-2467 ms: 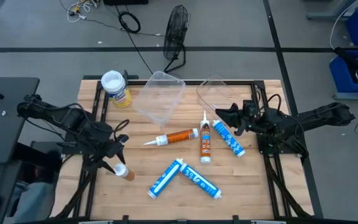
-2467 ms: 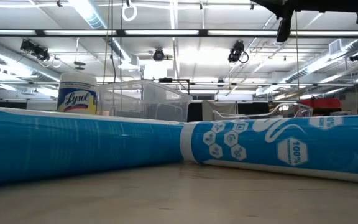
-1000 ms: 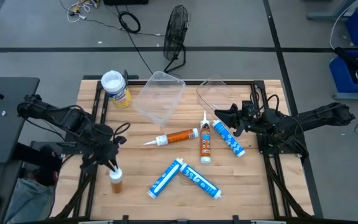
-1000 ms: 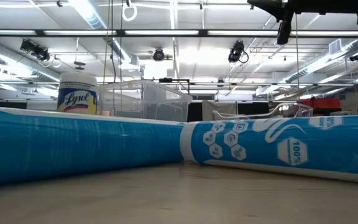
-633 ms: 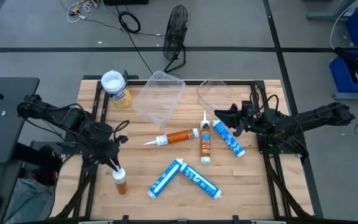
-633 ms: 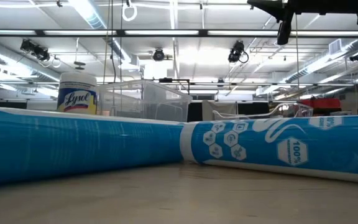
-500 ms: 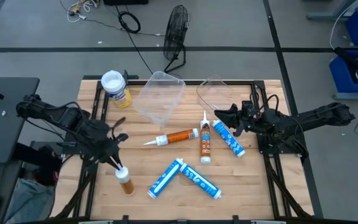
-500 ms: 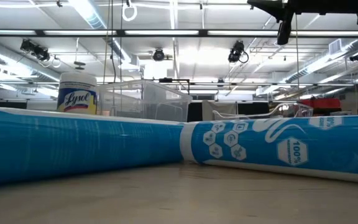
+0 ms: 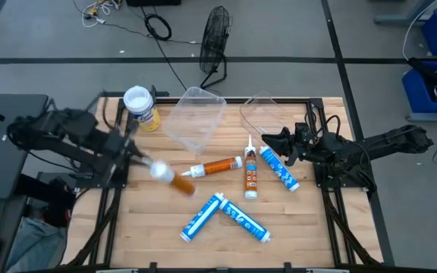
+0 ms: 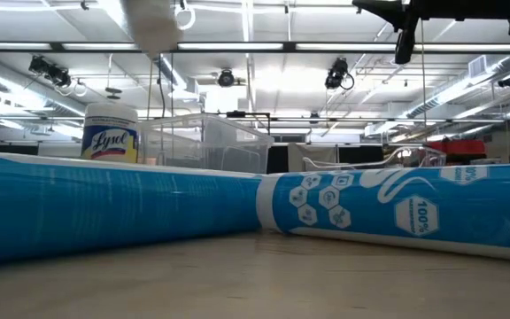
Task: Pick & place silicon tubes, Sealant and Lysol wipes
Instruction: Put the bottom orange sealant into the left transparent bin
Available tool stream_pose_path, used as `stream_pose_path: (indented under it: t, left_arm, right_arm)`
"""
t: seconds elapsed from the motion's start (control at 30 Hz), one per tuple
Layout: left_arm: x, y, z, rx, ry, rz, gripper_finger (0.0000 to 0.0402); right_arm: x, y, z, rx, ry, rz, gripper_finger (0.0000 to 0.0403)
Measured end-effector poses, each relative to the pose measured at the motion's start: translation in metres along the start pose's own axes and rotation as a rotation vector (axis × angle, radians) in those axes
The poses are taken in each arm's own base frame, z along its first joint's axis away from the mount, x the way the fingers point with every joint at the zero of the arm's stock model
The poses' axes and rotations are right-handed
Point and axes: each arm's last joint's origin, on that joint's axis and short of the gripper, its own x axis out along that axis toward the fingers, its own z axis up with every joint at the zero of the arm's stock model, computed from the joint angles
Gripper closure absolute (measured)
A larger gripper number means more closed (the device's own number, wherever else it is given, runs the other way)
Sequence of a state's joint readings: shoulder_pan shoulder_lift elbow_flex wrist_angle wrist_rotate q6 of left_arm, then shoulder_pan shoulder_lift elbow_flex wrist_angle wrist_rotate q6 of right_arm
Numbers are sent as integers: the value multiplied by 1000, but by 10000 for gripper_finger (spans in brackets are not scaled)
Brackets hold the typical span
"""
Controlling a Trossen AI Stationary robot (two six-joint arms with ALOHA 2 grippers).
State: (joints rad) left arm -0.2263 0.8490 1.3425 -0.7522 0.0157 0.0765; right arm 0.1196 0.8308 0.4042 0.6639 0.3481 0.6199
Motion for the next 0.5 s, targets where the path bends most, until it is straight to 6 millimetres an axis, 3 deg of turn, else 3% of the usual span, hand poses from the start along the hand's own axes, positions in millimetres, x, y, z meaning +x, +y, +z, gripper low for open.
stream_pose_path:
  t: [0.23,0.37,0.5]
  left_arm:
    - [-7,23,12,5,-77,343,376]
    - [3,37,16,-14,-100,446,374]
    - [25,57,14,-27,-48,528,375]
  right_arm:
    - [0,0,0,-6,4,-3,318]
    - [0,-1,-1,-6,7,-5,318]
    - [0,-1,-1,-8,10,-7,318]
